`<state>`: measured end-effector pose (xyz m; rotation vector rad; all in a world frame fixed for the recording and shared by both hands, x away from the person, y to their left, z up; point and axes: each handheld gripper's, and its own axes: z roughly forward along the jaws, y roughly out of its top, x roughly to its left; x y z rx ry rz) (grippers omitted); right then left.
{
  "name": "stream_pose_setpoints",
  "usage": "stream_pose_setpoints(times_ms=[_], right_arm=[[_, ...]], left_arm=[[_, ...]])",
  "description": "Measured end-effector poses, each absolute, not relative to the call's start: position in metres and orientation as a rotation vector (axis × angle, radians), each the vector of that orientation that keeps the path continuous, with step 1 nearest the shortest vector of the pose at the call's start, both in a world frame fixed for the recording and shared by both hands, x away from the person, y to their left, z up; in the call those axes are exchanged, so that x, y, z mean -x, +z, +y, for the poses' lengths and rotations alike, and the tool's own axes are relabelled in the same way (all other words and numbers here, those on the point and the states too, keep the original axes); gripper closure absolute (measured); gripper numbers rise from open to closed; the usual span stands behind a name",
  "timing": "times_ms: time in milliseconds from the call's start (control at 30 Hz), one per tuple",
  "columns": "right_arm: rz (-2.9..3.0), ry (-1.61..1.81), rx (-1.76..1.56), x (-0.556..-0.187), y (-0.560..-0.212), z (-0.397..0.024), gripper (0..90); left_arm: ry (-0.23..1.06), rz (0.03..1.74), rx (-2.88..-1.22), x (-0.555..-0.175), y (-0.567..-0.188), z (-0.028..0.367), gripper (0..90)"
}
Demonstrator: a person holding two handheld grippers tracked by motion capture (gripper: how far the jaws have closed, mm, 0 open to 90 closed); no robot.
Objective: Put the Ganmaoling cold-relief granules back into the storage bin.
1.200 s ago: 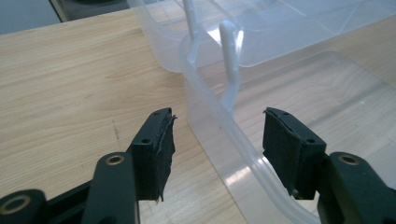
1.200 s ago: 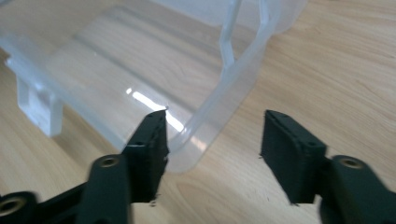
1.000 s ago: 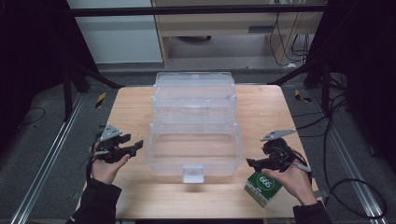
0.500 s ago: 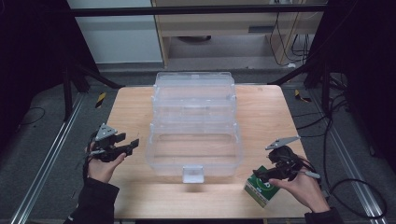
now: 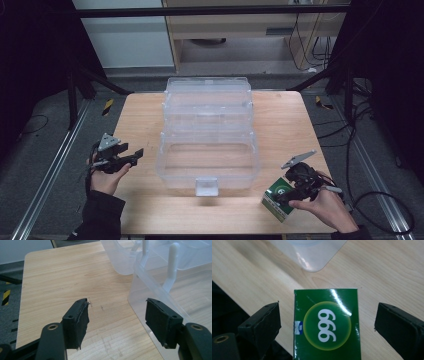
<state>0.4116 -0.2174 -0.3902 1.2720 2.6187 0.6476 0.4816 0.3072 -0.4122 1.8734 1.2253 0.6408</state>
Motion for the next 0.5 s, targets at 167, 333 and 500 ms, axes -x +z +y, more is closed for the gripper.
stream_pose_setpoints(times_ms=[167,333,500], right_arm=[[2.680,0.566,-1.237,-0.411,-0.394,-0.211,5.6],[2.712,0.488,-1.221,-0.413,-0.399,-0.209,3.7],[2.741,0.456,-1.209,-0.416,-0.405,-0.207,3.7]], left_arm=[[0.643,1.217,-1.881,-0.481,-0.412,0.306,34.3],[0.640,1.214,-1.885,-0.481,-0.412,0.305,34.1],[0.638,1.211,-1.893,-0.481,-0.413,0.304,34.0]])
